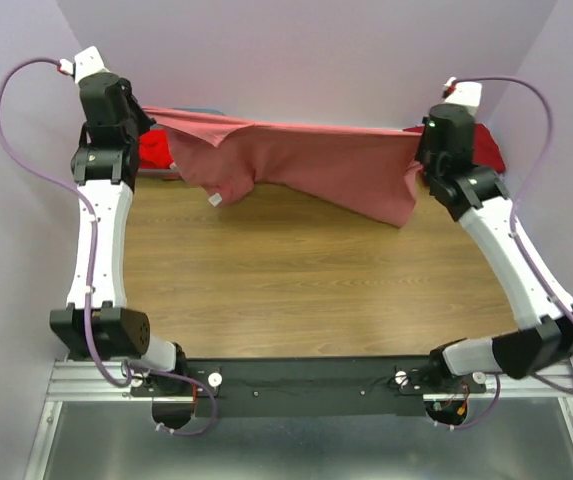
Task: Fold and stack the t-shirts
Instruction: Flatten the tshirt out
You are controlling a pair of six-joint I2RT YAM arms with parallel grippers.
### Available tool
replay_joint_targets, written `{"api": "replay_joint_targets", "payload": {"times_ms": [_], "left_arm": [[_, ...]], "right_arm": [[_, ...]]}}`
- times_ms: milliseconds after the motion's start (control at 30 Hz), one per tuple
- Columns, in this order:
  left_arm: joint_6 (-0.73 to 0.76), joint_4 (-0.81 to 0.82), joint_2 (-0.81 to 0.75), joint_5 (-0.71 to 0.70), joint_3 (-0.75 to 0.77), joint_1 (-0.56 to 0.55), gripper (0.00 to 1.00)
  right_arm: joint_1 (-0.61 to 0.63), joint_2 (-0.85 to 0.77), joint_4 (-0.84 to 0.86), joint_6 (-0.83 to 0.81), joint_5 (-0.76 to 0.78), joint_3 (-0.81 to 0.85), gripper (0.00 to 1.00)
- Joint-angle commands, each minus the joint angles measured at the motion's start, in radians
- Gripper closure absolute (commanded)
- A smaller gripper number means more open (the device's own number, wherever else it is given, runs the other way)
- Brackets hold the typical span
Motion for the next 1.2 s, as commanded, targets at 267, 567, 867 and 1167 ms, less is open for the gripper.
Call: {"api": "replay_joint_targets", "payload": {"times_ms": [267, 567, 867, 1167], "left_arm": [[-0.053, 0.188, -0.486, 0.055, -0.648, 0.032, 1.00], [-0.076, 0.252, -0.564, 0.083, -1.000, 0.033, 1.00], [-0.037, 0.291, -0.490, 0.132, -1.051, 0.032, 1.00], [-0.030, 0.298, -0.509, 0.126, -1.054, 0.030, 1.00]], "right_arm": [[-0.017, -0.303, -0.105, 0.028, -0.397, -0.414, 0.94], [-0.012, -0.342, -0.211, 0.305, -0.830, -0.671, 0.72], [-0.012, -0.176, -0.127, 0.297, -0.722, -0.634, 0.48], [-0.064, 0.052, 0.129, 0.320, -0.623, -0.708, 0.57]]}}
